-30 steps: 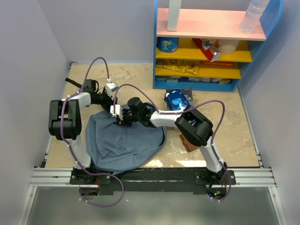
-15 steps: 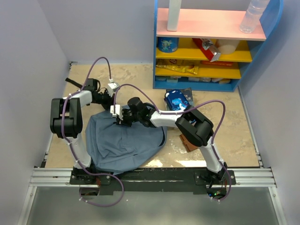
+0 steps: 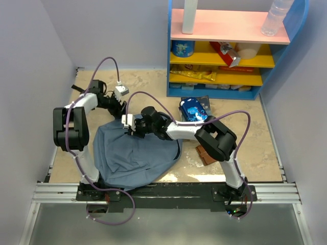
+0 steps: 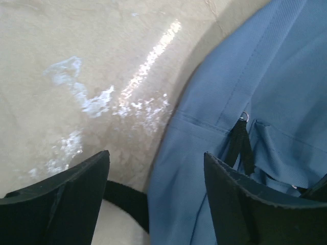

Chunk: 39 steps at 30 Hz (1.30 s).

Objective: Pack the student bag
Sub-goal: Unzip the student bag at the center of the board.

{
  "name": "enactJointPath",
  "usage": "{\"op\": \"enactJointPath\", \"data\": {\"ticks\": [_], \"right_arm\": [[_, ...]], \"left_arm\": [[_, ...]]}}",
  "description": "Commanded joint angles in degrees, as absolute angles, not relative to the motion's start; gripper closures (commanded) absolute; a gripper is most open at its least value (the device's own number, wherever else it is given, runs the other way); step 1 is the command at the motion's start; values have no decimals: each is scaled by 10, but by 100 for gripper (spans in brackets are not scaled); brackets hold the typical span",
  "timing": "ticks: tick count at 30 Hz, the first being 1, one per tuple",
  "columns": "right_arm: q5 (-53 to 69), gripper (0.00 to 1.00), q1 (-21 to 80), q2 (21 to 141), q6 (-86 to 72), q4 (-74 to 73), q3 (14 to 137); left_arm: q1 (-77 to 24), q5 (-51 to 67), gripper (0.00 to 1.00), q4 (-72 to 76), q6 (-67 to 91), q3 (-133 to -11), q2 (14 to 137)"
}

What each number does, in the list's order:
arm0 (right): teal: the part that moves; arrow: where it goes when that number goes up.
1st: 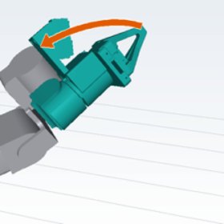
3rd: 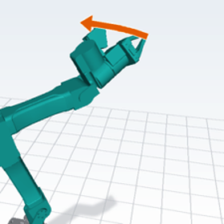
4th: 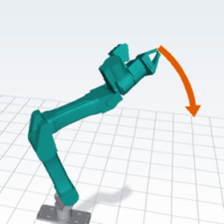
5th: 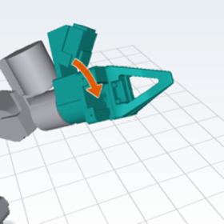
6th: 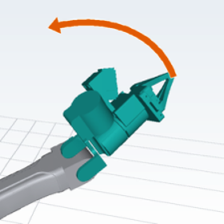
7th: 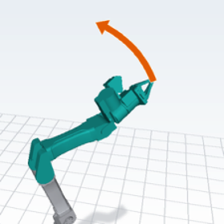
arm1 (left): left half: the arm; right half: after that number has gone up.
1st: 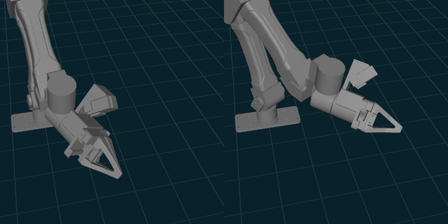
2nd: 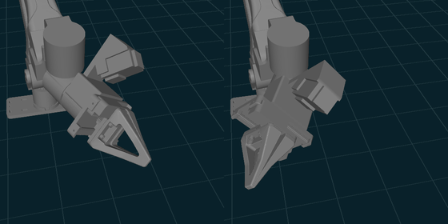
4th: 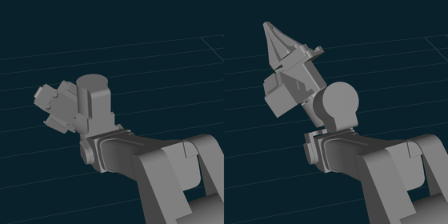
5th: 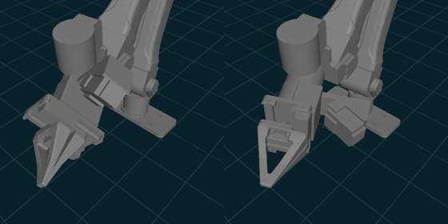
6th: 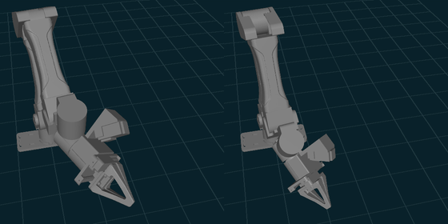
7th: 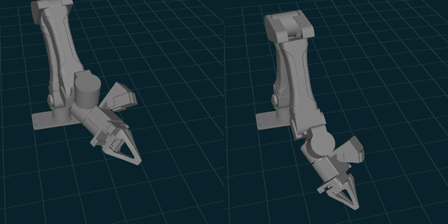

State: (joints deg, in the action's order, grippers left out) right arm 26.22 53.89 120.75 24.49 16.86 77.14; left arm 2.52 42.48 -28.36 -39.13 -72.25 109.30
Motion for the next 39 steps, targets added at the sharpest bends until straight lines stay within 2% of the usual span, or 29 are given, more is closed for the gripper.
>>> {"op": "enactJointPath", "data": {"ticks": [1,2,6,12,15,18,19,21,22,24,25,28,33,39], "right_arm": [[252,100,545,1164,249,207,744],[246,100,545,1160,250,215,739],[243,100,549,1164,251,219,728],[235,100,553,1170,251,231,725],[233,100,553,1172,250,232,729],[231,100,553,1173,250,233,730],[229,100,553,1173,249,234,729],[229,100,553,1173,248,236,730],[228,100,554,1174,247,236,730],[227,100,554,1172,248,235,729],[227,100,555,1171,247,236,728],[226,100,555,1168,247,237,726],[221,100,557,1159,248,230,727],[218,100,561,1146,245,227,711]], "left_arm": [[56,476,16,-418,-477,-794,1125],[64,476,12,-432,-488,-808,1139],[76,475,9,-494,-529,-834,1170],[74,482,9,-578,-607,-850,1201],[71,488,15,-617,-638,-858,1213],[66,493,30,-634,-651,-855,1210],[61,492,42,-633,-651,-848,1209],[57,490,54,-627,-651,-839,1201],[53,489,69,-621,-648,-830,1196],[51,487,86,-599,-631,-821,1180],[51,488,100,-588,-623,-815,1173],[52,485,100,-529,-567,-808,1148],[56,431,100,-332,-390,-783,1108],[64,369,100,-250,-287,-791,1109]]}}
